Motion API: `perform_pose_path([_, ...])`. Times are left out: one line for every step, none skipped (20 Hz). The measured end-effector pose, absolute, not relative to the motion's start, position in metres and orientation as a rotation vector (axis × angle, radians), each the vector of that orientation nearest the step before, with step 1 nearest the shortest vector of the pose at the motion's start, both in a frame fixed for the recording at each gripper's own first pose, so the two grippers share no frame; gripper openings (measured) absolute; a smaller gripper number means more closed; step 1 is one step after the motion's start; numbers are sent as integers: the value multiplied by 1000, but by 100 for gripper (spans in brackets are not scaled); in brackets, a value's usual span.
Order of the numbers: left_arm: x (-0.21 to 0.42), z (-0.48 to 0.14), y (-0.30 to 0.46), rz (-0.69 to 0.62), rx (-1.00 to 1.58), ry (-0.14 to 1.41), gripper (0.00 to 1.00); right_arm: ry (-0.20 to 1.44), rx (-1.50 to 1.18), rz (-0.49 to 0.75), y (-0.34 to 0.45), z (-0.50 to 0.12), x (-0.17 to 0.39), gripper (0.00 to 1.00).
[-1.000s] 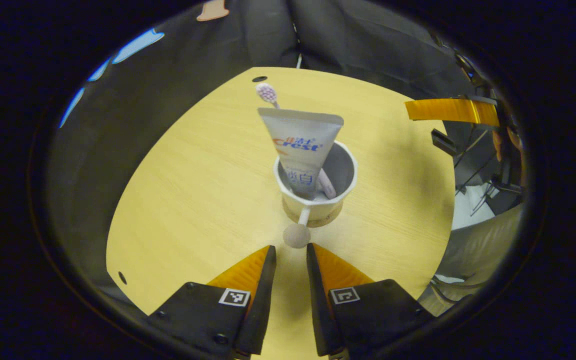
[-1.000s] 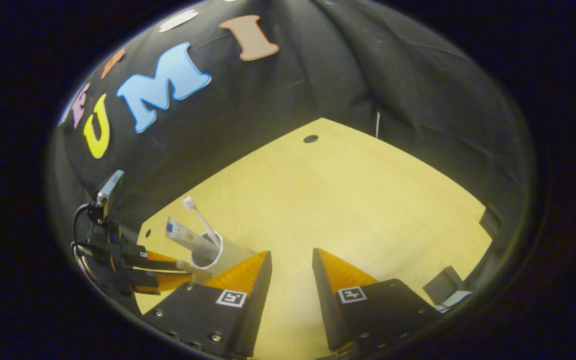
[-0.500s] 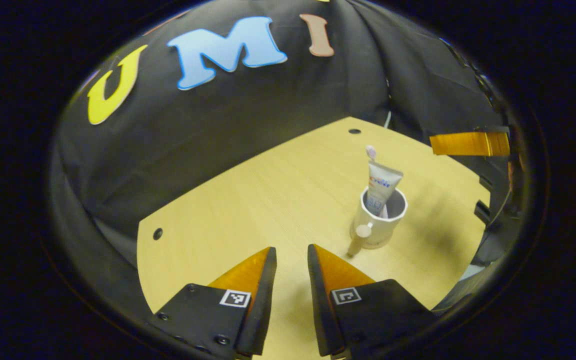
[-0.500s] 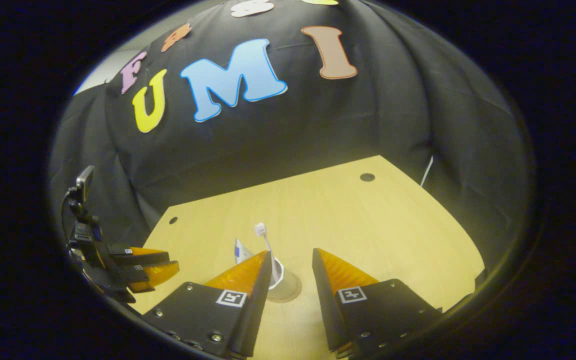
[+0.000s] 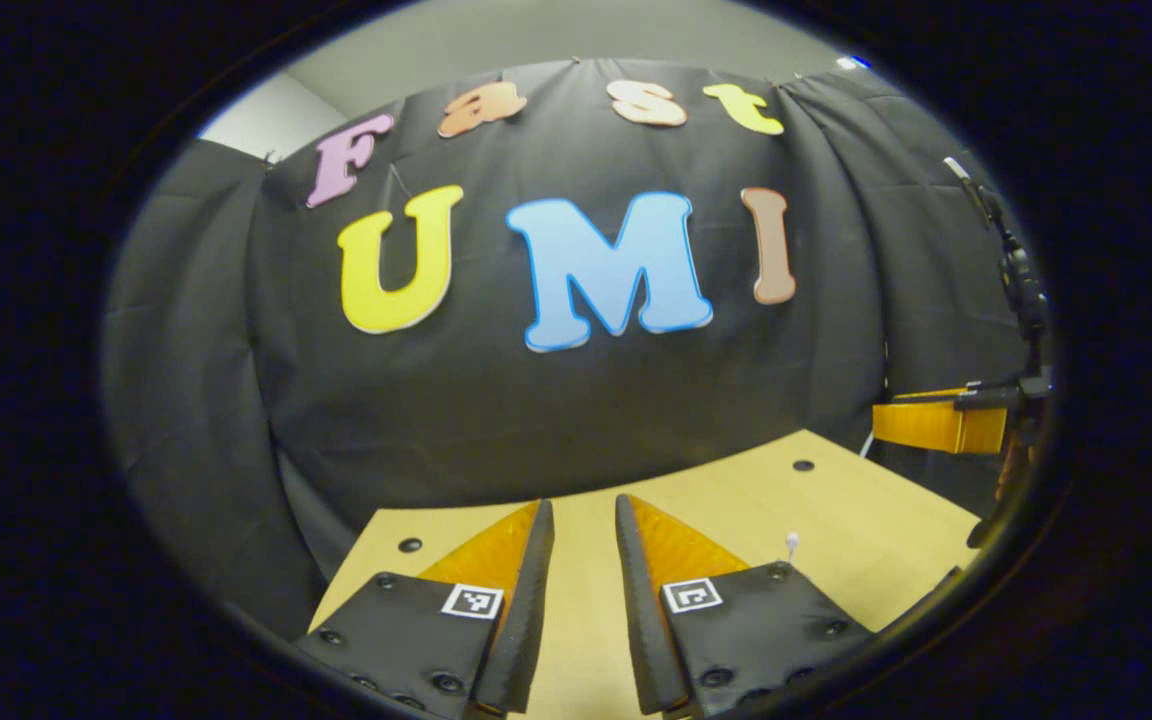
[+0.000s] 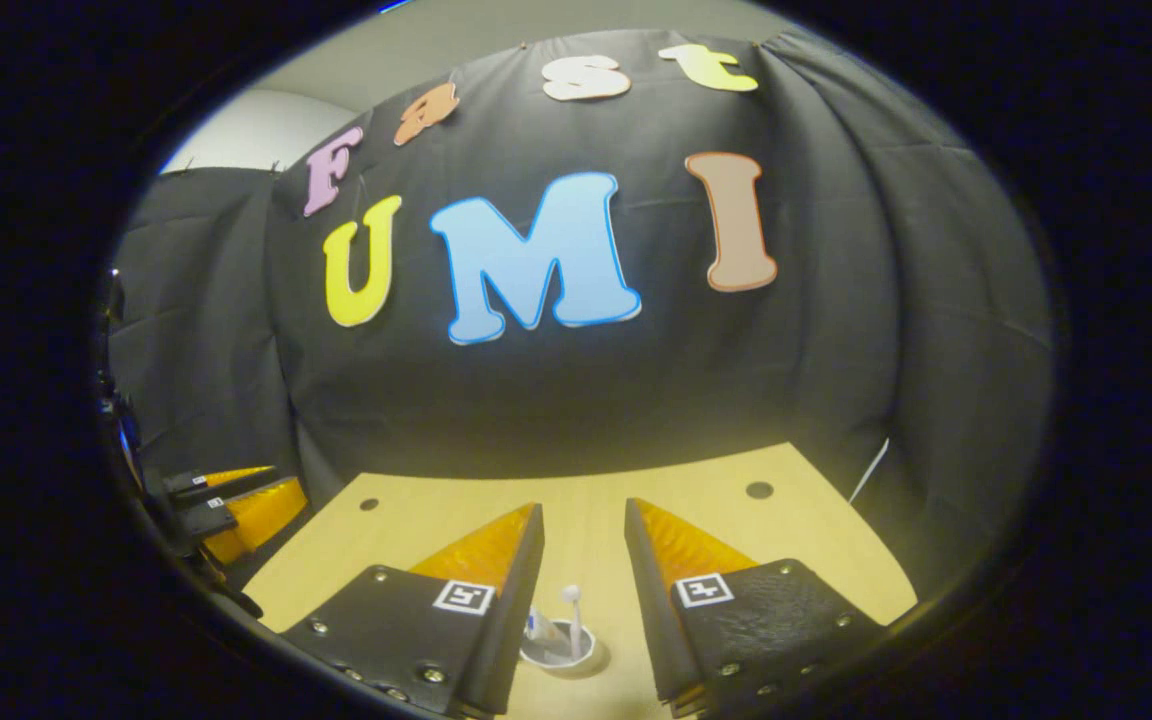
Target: Put the toothbrush and toothpaste on the desktop into the cup, then pick up the cup and place it on the coaster on the desktop.
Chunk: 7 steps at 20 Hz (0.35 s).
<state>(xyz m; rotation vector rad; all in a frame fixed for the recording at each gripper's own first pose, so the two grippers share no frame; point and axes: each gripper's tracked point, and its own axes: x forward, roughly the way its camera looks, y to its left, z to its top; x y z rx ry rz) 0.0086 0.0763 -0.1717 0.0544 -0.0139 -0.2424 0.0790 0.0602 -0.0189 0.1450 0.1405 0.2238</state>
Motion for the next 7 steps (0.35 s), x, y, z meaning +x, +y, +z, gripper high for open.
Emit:
perform_pose_path([4, -166, 78, -236, 36, -59, 44, 113, 139, 220, 59, -7, 80, 51])
perform_pose_path([3, -158, 80, -230, 17, -102, 48, 87, 135, 216, 58, 3, 80, 51])
perform_pose_path([-2, -153, 81, -223, 3, -138, 48, 63, 132, 210, 57, 13, 78, 51])
perform_pose_path([-5, -149, 81, -216, -1, -169, 48, 41, 132, 203, 57, 20, 79, 51])
perform_pose_path([-7, -148, 81, -210, -2, -190, 48, 23, 131, 200, 57, 26, 78, 51])
perform_pose_path([-10, -146, 80, -205, -3, -206, 43, 11, 131, 197, 57, 29, 77, 51])
perform_pose_path([-11, -144, 80, -203, -8, -217, 43, -4, 130, 194, 57, 34, 76, 51])
